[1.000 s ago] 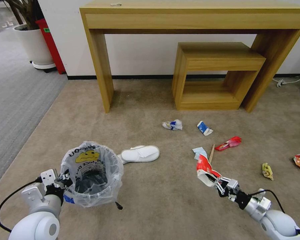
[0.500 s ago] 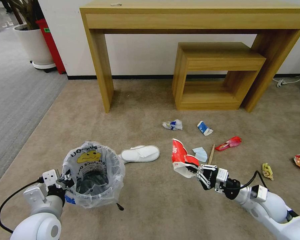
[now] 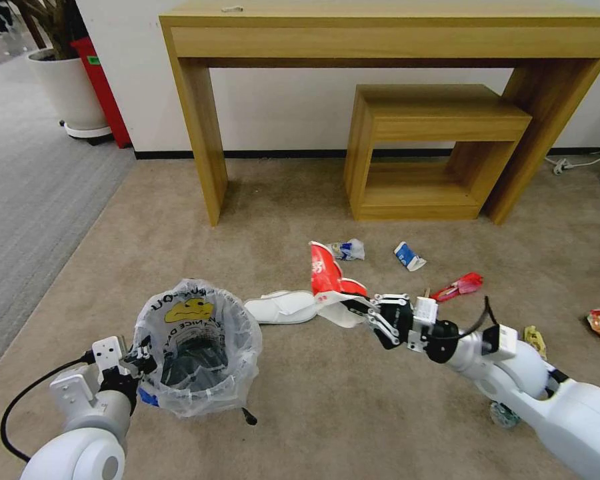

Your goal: Pick up the trash bin and place the garbage on the floor into it.

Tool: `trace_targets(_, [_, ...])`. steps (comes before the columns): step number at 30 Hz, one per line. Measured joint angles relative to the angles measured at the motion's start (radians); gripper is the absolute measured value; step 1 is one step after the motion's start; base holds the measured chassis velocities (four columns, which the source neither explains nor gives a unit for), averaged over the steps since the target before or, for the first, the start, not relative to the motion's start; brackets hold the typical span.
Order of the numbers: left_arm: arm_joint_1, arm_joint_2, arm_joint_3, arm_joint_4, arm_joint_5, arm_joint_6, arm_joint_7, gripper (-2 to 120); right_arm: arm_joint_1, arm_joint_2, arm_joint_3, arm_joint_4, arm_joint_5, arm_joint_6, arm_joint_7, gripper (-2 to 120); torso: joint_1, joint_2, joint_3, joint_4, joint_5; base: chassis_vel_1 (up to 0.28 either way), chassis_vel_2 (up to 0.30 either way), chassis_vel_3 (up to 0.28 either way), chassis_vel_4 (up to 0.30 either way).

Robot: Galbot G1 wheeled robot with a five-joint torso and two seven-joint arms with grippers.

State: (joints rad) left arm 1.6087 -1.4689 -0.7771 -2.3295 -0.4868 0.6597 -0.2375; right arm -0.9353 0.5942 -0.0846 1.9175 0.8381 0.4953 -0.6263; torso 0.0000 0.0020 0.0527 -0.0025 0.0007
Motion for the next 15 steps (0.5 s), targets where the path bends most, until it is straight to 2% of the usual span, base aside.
trace_targets(1, [0.0, 0.0, 0.0, 0.0, 0.0, 0.0, 0.0, 3, 0.0, 0.0, 0.0, 0.0, 0.0, 0.0, 0.0, 0, 0.0, 0.0, 0.0, 0.0, 0.0, 0.0, 0.0, 0.0, 0.0])
trace_targets(5, [0.004, 0.003, 0.003, -0.006, -0.001, 0.002, 0.0, 3, 0.142, 0.046, -0.153, -0.035, 0.014, 0.001, 0.009, 0, 0.0, 0.0, 0.0, -0.0001, 0.0, 0.0, 0.0, 0.0, 0.0])
trace_targets(10, [0.007, 0.003, 0.002, -0.009, -0.001, 0.002, 0.0, 3, 0.249, 0.091, -0.25, -0.062, 0.021, 0.004, 0.021, 0, 0.0, 0.0, 0.0, 0.0003, -0.0001, 0.0, 0.0, 0.0, 0.0])
trace_targets(13, [0.011, 0.004, 0.0, -0.02, -0.002, 0.002, 0.0, 3, 0.34, 0.159, -0.351, -0.099, 0.025, 0.006, 0.029, 0, 0.0, 0.0, 0.0, 0.0002, 0.0, 0.0, 0.0, 0.0, 0.0])
trace_targets(15, [0.013, 0.003, -0.002, -0.024, -0.003, 0.002, 0.0, 3, 0.358, 0.175, -0.378, -0.11, 0.025, 0.007, 0.029, 0, 0.0, 0.0, 0.0, 0.0001, -0.0002, 0.0, 0.0, 0.0, 0.0])
